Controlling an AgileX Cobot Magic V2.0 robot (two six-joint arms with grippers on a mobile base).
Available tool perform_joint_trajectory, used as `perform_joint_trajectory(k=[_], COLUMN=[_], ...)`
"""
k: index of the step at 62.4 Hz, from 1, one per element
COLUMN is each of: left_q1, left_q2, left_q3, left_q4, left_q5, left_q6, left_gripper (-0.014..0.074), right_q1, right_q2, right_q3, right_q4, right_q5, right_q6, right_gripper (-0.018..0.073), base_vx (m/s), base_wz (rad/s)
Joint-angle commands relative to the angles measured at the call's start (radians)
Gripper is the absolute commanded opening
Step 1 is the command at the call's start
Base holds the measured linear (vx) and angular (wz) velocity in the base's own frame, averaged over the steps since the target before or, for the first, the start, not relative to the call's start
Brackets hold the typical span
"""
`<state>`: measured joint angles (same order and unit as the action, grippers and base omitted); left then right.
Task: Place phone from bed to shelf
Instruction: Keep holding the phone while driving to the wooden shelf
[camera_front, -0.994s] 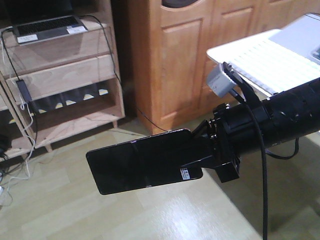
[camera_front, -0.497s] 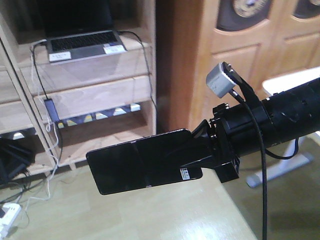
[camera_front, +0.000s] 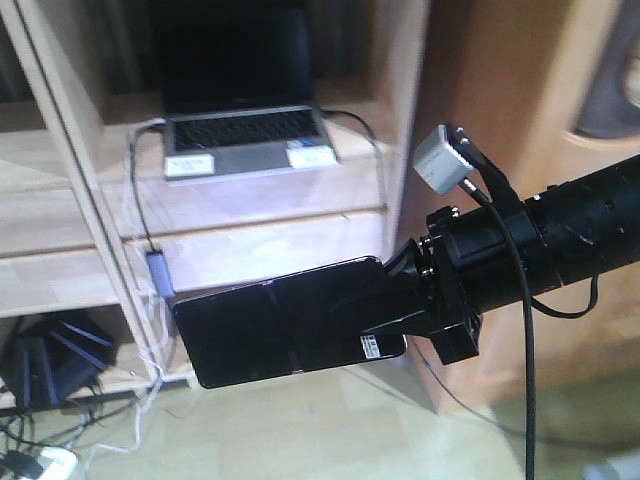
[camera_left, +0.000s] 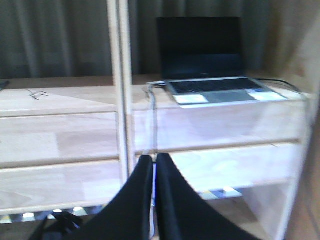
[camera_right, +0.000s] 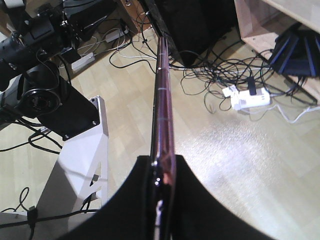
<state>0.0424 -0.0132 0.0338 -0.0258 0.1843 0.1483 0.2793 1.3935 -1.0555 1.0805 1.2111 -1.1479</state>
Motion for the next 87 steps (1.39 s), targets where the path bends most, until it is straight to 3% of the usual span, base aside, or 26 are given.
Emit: perform_joint_trajectory(k=[1,38,87], left_q1=[-0.004,-0.004,-0.004], left_q2=[-0.013,-0.013,-0.013], left_q3=[-0.021,-0.021,-0.021], left_q4=[-0.009,-0.009,-0.009], left_q5=[-0.072,-0.072,-0.072], left_q6=[-0.006,-0.006,-0.006], left_gripper=[0.0001,0.0001,0.0001], right_q1=[-0.002,-0.002,-0.002], right_q2=[-0.034,-0.034,-0.034], right_q3=[-0.025,-0.025,-0.025], right_q4=[0.087,0.087,0.087], right_q5=[0.075,0.076,0.073], right_q6=[-0.010,-0.010,-0.010], right_gripper=[-0.0002,-0.0002,-0.0002], base_vx=[0.39,0.35,0.22], base_wz=[0.31,0.26,0.01])
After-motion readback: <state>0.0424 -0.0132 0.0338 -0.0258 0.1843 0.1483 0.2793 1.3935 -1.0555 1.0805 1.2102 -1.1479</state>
